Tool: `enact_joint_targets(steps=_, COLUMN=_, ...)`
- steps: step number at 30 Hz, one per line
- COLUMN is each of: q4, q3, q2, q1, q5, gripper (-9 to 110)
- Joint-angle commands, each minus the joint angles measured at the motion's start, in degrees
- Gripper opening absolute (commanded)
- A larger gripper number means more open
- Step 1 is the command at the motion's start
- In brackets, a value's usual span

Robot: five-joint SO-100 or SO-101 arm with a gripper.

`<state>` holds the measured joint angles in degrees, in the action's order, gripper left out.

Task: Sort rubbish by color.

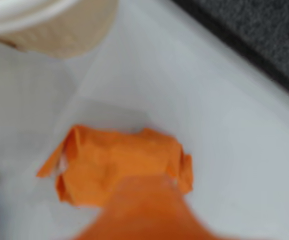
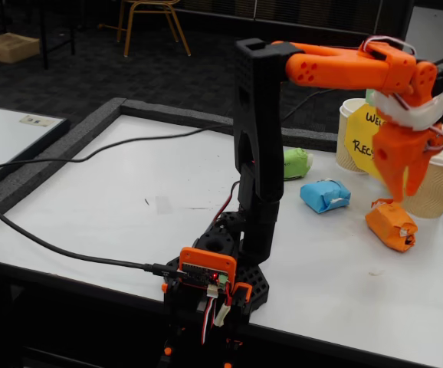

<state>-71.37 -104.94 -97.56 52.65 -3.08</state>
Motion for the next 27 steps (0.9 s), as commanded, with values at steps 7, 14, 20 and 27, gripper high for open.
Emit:
enact_joint_targets(steps=7, q4=4.3, q3=2.9, q2=3.5, q1=-0.9, q5=5.9, gripper=0)
enact_joint_targets(steps=14, q4=5.0, q3=7.3, q2=6.1, q1=-0.9, q5=5.7, gripper=15)
enact_joint_targets(steps=20, q4=1.1, q3=8.1, q2=7.6, q1=-0.8, q5=5.8, gripper=31)
enact_joint_targets(steps=27, q4=-0.3, q3=7.5, q2=7.8, q1=-0.8, q5=5.5, gripper=33)
